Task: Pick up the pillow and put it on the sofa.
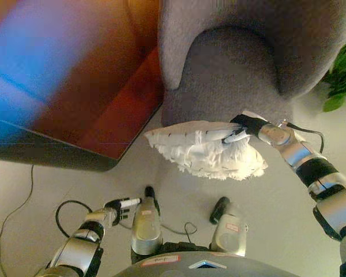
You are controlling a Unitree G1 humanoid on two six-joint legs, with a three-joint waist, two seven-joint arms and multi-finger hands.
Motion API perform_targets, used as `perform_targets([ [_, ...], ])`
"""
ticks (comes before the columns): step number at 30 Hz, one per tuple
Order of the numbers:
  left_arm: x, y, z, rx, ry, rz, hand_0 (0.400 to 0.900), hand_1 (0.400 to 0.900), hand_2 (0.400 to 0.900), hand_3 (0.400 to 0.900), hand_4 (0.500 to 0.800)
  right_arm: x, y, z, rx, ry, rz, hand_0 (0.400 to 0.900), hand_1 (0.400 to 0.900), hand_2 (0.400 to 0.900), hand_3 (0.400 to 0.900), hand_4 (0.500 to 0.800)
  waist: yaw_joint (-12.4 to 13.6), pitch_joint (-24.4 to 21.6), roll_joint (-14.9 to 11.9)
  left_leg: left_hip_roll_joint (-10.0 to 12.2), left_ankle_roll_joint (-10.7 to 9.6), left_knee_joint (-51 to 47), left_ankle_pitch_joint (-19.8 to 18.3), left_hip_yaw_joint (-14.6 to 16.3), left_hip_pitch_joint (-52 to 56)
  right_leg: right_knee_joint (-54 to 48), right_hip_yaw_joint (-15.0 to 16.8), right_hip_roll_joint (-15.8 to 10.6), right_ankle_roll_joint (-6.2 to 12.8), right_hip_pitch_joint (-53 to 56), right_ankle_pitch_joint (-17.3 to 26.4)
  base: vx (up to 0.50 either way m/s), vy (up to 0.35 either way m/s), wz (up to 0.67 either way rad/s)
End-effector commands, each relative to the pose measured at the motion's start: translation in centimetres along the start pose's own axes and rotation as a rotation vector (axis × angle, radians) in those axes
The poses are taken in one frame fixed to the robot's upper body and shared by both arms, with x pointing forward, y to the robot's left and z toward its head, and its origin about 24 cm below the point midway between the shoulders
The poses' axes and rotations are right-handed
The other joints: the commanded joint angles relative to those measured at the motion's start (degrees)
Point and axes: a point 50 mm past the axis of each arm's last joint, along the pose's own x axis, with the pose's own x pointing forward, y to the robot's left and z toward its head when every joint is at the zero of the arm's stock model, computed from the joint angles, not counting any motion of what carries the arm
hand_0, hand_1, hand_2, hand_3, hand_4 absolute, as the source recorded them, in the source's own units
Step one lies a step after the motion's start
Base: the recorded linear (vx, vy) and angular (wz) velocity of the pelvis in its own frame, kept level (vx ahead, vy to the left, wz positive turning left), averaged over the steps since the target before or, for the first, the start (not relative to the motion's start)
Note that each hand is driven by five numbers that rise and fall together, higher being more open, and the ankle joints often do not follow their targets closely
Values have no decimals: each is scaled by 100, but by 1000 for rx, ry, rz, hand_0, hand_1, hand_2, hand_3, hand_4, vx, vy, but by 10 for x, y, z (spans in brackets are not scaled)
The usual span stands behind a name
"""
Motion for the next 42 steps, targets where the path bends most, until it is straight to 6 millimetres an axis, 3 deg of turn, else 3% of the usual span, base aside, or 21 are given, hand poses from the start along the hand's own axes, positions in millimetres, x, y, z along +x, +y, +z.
perform_targets([
  [1,-2,33,-35,92,146,111,900,900,900,900,800,-28,-72,70,-17,-343,-248,400,400,400,400,500,95,-1003,-345,-184,254,-871,561,159,546,-1210,276,-341,366,654,1115,231,-41,-7],
  [7,-5,43,-59,78,222,132,900,900,900,900,800,-48,-104,86,43,-429,-332,400,400,400,400,500,80,-1435,-411,-151,180,-1536,687,345,1085,-1820,118,-122,437,1142,1226,146,-52,-7],
  [12,-6,47,-74,77,271,148,900,900,900,900,800,-59,-130,87,171,-452,-385,400,400,400,400,500,114,-1642,-460,-98,123,-1668,658,367,1199,-2112,4,22,461,1389,1228,150,-64,5],
  [16,-7,47,-86,98,319,157,900,900,900,900,800,-63,-149,73,331,-422,-434,400,400,400,400,500,199,-1756,-490,-52,63,-1668,628,320,1182,-2259,-97,110,463,1505,1196,131,-74,11],
  [22,-9,49,-94,128,343,182,900,900,900,900,800,-58,-158,43,475,-291,-462,400,400,400,400,500,373,-1756,-451,-35,33,-1668,650,196,1138,-2242,-194,137,437,1549,1122,73,-45,9],
  [29,-6,45,-80,175,299,197,900,900,900,900,800,-55,-164,13,578,-82,-530,400,400,400,400,500,573,-1631,-280,-29,21,-1664,695,-69,948,-2066,-258,59,429,1380,1029,-5,-48,10],
  [30,-5,42,-76,179,284,196,900,900,900,900,800,-60,-170,9,568,-18,-613,547,547,547,547,588,597,-1600,-235,-38,20,-1660,705,-121,875,-2055,-249,48,431,1316,1028,-151,-39,6],
  [31,-4,39,-69,173,263,188,900,900,900,900,800,-64,-175,4,560,52,-655,900,900,900,900,800,607,-1535,-171,-49,13,-1658,723,-184,771,-2063,-218,43,433,1237,1036,-233,-6,2],
  [35,-1,29,-50,165,199,164,900,900,900,900,800,-77,-196,21,529,97,-718,900,900,900,900,800,634,-1312,-31,-53,-16,-1668,789,-289,471,-2133,-172,9,465,1038,1086,-213,9,2],
  [42,-3,37,-69,170,233,169,900,900,900,900,800,-99,-208,3,511,227,-757,900,900,900,900,800,665,-1352,-30,37,-98,-1668,826,-209,523,-2266,-209,20,497,1180,1112,2,-17,-9],
])
